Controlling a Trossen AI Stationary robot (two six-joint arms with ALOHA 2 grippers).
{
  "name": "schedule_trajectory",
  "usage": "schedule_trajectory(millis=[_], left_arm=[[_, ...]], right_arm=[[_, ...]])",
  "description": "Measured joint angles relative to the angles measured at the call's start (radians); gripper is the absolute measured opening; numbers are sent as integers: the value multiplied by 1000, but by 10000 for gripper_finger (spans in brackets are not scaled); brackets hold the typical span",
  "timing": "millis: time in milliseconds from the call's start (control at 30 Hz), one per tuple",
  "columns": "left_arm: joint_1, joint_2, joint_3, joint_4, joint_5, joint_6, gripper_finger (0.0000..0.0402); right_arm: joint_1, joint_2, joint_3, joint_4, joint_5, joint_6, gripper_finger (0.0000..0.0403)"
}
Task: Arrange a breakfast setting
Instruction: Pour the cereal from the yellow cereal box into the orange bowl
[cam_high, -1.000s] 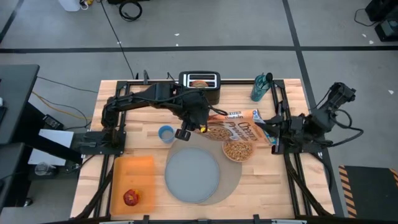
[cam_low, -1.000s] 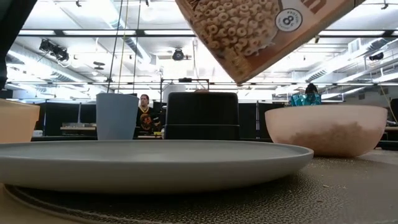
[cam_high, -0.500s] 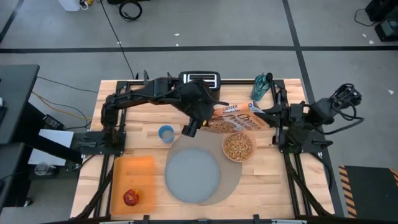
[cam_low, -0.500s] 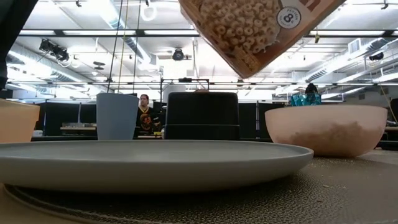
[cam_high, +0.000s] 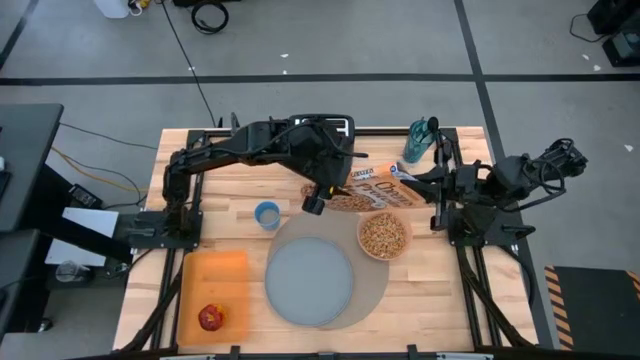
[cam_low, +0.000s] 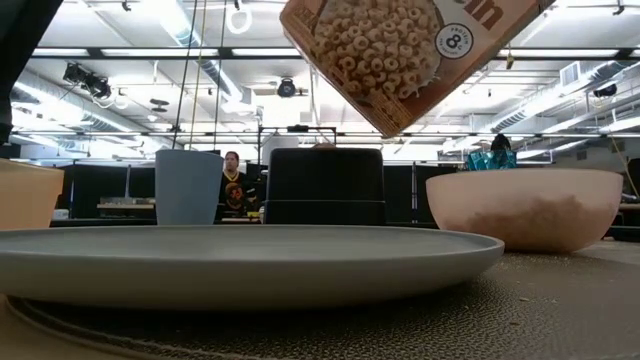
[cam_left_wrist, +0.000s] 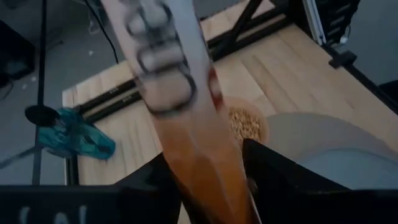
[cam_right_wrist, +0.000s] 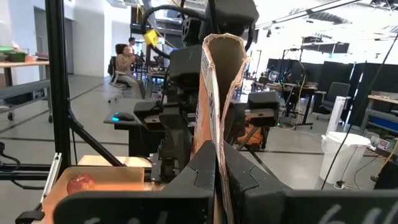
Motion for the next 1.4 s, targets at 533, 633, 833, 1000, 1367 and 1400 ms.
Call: schedule_trajectory(millis=[533,633,833,1000,1367,1400], left_arm=[[5,-8,0,59,-60,22,91],[6,-8,0,56,-74,15,60],[6,-8,0,58,-81,4,9],[6,-8,0,53,-82,4,11],[17,-104,-1,20,-94,6,11],[21,-114,-1,15,-94,3,11]], right_arm=[[-95,39,0,1,-125,45,10],[-103,43,0,4,-122,31,13],[-103,44,0,74,-143,-24,63],[-93,32,0,80,-147,-56,138],[67,-153,1,52,-71,-93,228],[82,-163,-3,46,-68,-91,228]])
